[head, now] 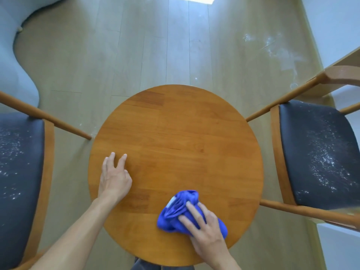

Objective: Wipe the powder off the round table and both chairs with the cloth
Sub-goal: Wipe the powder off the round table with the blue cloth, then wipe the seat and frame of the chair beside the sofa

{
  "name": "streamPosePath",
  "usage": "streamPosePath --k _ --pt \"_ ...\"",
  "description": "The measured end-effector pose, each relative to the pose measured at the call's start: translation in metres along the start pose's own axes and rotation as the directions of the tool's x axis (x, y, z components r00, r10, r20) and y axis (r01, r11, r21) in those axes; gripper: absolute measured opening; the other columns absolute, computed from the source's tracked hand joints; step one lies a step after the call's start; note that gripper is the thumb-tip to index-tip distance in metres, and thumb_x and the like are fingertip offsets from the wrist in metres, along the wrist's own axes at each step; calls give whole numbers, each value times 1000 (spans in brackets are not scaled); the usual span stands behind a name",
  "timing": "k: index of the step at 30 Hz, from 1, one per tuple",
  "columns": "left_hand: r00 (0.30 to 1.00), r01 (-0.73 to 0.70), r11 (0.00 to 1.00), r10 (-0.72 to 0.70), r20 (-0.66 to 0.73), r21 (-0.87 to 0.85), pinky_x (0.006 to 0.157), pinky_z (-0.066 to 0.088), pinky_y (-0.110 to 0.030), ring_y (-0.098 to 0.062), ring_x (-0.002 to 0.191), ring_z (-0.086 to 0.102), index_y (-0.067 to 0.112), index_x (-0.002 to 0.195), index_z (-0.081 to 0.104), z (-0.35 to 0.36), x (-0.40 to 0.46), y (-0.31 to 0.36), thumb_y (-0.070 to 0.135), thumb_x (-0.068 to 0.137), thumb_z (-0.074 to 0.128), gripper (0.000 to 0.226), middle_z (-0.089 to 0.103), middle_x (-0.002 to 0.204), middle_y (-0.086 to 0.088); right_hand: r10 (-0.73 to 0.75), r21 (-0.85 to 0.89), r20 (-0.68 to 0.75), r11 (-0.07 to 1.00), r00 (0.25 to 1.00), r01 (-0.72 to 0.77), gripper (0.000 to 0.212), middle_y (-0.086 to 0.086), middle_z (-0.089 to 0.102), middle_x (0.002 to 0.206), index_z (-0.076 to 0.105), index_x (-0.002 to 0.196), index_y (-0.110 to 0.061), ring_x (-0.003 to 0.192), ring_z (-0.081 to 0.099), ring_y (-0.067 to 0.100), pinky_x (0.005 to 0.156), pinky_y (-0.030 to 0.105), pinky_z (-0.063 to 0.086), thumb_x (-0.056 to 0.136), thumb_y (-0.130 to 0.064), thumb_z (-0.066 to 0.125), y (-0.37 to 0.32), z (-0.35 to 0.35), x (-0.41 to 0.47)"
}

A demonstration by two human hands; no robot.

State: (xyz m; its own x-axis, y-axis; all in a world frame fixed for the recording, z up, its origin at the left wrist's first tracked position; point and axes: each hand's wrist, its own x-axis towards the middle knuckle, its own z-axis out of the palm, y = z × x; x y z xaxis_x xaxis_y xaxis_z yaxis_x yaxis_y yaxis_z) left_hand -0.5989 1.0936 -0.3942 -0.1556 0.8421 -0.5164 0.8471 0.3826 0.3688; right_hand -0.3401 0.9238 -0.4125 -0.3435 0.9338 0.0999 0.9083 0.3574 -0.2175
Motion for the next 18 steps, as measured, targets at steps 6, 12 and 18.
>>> streamPosePath --k 6,12,18 --pt "979 -62 991 83 185 -117 115 22 -36 -19 144 13 21 149 29 -3 -48 46 23 100 37 50 21 155 -4 736 285 239 570 633 -771 48 2 33 154 54 133 -20 132 40 25 102 33 38 88 -5 60 17 -39 52" --pt "953 -56 899 177 244 -434 95 38 -23 -12 117 50 20 132 50 -50 -89 112 31 98 46 36 53 129 1 599 848 510 -230 617 -477 42 -1 62 131 56 129 -20 114 61 8 95 27 47 93 0 55 -2 -127 120" --pt "941 -1 649 257 218 -761 88 51 -32 -9 97 65 25 105 62 -125 -138 158 41 97 47 24 69 104 7 470 922 357 -313 807 -226 41 6 64 126 53 133 -20 110 64 26 75 28 56 94 -8 54 -48 -217 154"
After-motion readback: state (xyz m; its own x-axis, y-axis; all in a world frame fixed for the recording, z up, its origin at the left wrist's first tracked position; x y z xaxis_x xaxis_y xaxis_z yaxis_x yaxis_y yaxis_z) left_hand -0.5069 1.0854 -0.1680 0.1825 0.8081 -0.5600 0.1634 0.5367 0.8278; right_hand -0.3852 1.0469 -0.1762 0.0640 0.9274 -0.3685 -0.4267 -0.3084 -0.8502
